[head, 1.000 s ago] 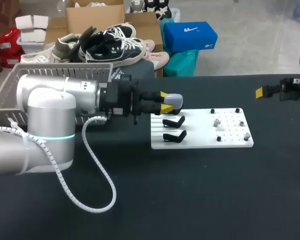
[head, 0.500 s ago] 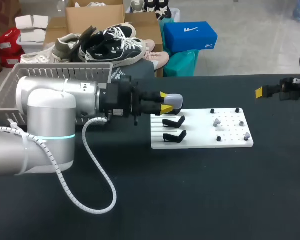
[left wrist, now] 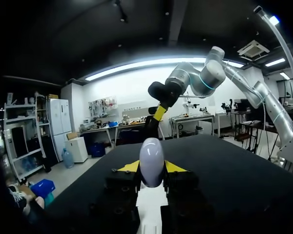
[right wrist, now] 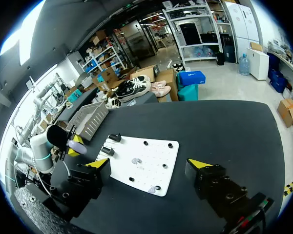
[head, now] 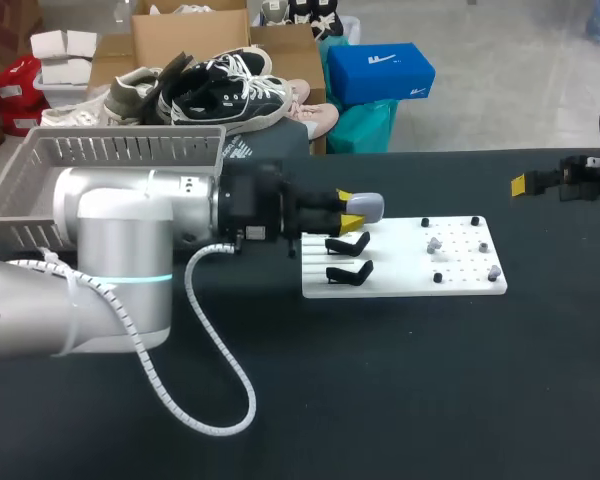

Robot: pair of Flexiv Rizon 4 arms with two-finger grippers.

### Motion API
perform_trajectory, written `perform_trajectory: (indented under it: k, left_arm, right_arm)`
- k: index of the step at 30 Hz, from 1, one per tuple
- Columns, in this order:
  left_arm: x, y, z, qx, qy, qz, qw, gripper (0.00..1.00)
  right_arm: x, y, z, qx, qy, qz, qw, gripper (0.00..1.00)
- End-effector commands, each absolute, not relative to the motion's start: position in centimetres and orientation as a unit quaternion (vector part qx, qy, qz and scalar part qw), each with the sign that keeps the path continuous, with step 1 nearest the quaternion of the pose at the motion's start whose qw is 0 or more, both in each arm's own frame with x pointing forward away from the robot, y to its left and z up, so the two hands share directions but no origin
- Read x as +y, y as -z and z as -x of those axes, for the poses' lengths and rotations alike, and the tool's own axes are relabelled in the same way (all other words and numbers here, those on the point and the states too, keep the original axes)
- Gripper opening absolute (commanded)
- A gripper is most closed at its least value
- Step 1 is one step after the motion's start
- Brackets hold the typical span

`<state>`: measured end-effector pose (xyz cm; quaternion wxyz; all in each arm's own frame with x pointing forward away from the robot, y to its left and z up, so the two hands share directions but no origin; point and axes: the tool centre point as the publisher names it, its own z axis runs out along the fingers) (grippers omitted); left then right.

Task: Pick up each earbud case from the left stands, insert the matching earbuds, close the lid, and place the case in the box.

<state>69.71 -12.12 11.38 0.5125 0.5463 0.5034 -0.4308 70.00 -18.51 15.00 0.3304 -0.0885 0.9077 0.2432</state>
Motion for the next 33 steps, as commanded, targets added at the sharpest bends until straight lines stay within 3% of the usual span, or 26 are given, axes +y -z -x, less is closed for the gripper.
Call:
perform_trajectory:
  k: [1,17,33]
  left_arm:
    - [-12.9,-10.9,-70.3,0.498,0.442,-0.55,0.505,0.0]
    - [-13.8,-9.8,-70.6,0.489,0.475,-0.542,0.492,0.0]
    - [-14.0,-9.2,-70.2,0.493,0.486,-0.544,0.474,0.0]
  right_arm:
    - [-18.6,-14.9,-70.0,0.908,-0.243,0.095,0.326,1.0]
    - [-14.4,-16.0,-65.0,0.885,-0.296,0.172,0.314,1.0]
    - [-10.2,-15.0,-62.6,0.885,-0.25,0.246,0.307,1.0]
